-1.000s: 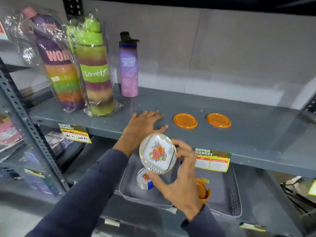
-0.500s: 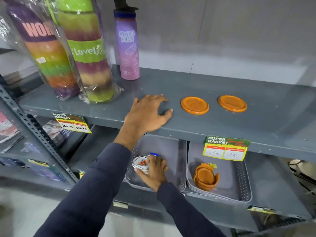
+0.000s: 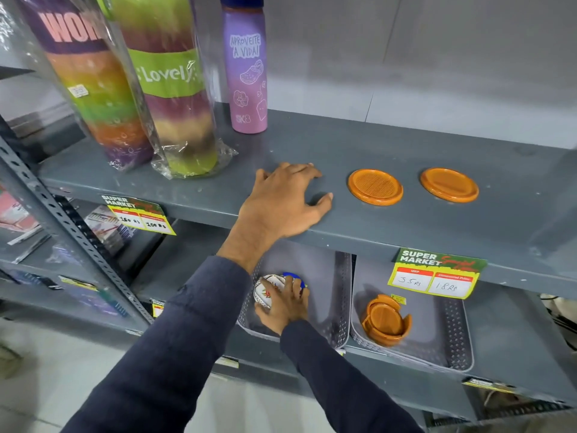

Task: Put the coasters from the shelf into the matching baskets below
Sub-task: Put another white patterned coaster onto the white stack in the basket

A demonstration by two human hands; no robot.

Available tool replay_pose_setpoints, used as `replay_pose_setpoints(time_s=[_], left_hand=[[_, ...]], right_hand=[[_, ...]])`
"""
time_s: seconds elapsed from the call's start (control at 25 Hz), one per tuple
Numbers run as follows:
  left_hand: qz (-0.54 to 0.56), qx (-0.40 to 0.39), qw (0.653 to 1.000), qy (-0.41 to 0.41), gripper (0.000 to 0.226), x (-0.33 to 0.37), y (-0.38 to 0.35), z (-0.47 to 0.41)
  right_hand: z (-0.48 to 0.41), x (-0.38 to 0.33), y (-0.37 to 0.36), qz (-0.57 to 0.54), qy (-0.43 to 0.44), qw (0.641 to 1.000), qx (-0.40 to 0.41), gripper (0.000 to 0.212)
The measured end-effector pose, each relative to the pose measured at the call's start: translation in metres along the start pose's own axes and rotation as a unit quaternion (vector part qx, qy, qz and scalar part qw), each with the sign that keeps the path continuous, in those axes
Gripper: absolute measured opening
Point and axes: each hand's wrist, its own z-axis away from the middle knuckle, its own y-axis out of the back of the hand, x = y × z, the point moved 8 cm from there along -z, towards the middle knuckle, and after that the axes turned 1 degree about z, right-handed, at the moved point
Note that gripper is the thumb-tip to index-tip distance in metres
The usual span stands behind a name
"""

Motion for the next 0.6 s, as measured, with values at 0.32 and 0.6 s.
replay_pose_setpoints(time_s=[0.32, 0.6], left_hand=[[-0.001, -0.005, 1.000, -0.003, 0.058, 0.001, 0.001, 0.000], [-0.006, -0.015, 1.000, 0.004, 0.058, 0.000, 0.001, 0.000]], right_hand=[[-0.001, 0.018, -0.004, 0.002, -0.040, 0.999, -0.010, 0.060], [-0.003, 0.020, -0.006, -0.020, -0.060, 0.998, -0.010, 0.070]])
